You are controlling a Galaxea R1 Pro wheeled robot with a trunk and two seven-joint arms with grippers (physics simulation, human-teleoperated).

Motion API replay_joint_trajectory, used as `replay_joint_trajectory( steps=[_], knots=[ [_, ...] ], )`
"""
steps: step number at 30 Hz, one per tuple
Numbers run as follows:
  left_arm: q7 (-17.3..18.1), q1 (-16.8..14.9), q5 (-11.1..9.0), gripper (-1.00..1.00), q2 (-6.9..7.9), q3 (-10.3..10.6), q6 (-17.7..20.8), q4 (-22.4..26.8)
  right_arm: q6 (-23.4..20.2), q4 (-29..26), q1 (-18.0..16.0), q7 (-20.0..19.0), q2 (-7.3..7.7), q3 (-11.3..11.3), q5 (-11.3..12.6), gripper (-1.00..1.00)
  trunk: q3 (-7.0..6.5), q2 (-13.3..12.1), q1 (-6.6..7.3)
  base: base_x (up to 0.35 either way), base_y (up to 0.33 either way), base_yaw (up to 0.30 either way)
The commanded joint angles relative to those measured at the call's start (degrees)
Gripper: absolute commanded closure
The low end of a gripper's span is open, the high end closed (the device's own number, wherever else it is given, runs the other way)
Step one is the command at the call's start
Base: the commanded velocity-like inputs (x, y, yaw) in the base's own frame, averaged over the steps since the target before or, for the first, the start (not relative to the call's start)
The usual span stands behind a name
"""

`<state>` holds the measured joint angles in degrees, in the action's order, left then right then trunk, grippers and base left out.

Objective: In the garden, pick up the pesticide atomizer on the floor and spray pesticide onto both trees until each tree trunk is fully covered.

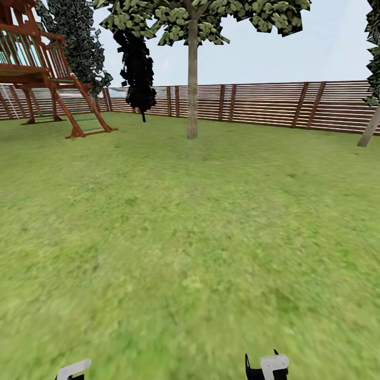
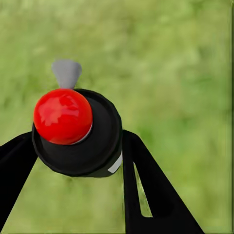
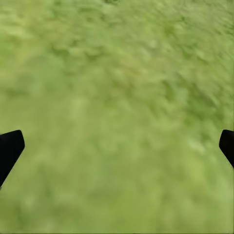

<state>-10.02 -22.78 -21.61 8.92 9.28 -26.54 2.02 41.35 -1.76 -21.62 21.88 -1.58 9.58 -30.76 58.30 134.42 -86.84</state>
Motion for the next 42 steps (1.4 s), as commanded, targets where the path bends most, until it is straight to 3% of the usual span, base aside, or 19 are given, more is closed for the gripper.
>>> replay_joint_trajectory(
  steps=[1, 42],
  knots=[
    [0.0, -0.02, -0.01, 1.0, -0.02, 0.0, -0.01, 0.0, 0.01, 0.0, 0.0, 0.0, 0.0, 0.0, 0.0, -1.0, 0.0, 0.0, 0.0, 0.337, 0.0, 0.0],
    [0.0, -0.01, 0.08, 1.0, -0.01, -0.03, -0.01, -0.09, -0.04, 0.0, 0.0, -0.02, 0.0, -0.01, 0.0, -1.0, 0.76, 0.0, 0.0, 0.338, 0.0, 0.0]
  ],
)
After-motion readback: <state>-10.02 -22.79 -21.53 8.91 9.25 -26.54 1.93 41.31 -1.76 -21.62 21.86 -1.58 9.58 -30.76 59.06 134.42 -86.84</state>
